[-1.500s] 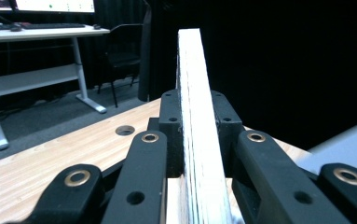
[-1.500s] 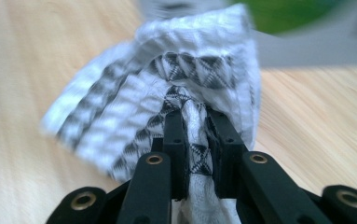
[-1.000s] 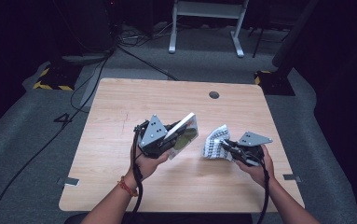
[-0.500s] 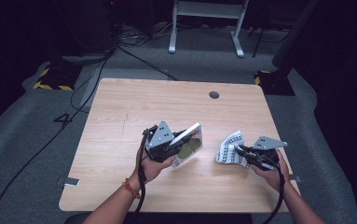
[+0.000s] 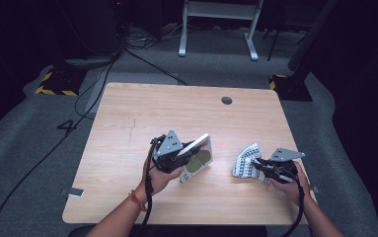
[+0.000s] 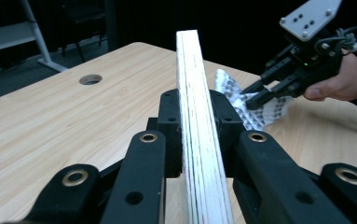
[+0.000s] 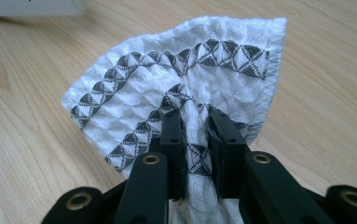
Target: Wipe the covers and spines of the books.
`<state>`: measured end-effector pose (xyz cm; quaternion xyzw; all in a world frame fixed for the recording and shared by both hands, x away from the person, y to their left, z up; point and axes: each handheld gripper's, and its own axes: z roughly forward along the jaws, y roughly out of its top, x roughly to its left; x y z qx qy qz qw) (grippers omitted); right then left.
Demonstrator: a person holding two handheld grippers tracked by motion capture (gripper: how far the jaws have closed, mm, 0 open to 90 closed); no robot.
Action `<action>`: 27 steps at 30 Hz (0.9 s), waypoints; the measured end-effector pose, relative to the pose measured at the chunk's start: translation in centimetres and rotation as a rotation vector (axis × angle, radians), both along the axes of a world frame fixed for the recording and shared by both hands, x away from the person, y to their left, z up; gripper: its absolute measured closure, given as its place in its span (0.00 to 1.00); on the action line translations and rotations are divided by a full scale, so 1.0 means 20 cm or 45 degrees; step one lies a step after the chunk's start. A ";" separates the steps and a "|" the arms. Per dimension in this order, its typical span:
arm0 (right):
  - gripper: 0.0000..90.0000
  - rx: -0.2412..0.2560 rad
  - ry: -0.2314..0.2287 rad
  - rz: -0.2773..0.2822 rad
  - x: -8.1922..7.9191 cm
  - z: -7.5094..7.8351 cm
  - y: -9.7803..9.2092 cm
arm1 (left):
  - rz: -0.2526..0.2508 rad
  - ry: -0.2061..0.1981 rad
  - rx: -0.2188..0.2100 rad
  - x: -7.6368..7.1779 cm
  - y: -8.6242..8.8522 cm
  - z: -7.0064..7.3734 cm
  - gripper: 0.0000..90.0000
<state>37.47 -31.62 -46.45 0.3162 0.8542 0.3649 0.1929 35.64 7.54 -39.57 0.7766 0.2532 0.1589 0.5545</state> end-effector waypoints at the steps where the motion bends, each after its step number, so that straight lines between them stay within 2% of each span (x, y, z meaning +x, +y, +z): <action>1: 0.86 0.000 0.002 0.001 0.00 0.00 0.00 | 0.002 0.000 0.001 0.01 0.01 0.00 0.86; 3: 0.85 0.000 0.014 -0.001 0.01 -0.02 -0.01 | 0.014 -0.004 0.004 0.02 0.02 0.00 0.86; 5: 0.85 0.006 0.022 -0.004 0.01 -0.02 -0.01 | 0.034 -0.035 0.040 0.03 0.03 -0.01 0.84; 7: 0.85 0.011 0.025 0.000 0.02 -0.02 0.00 | 0.042 -0.022 0.039 0.05 0.05 -0.01 0.84; 13: 0.84 0.025 0.051 0.002 0.03 -0.04 0.00 | 0.087 -0.005 0.117 0.11 0.09 -0.04 0.80; 16: 0.84 0.029 0.061 0.004 0.04 -0.04 0.00 | 0.093 0.032 0.083 0.13 0.11 -0.05 0.80; 20: 0.83 0.030 0.076 0.012 0.04 -0.06 0.01 | 0.133 0.051 0.118 0.16 0.15 -0.06 0.75; 27: 0.82 0.035 0.109 0.025 0.05 -0.09 0.02 | 0.161 0.154 0.090 0.25 0.26 -0.12 0.68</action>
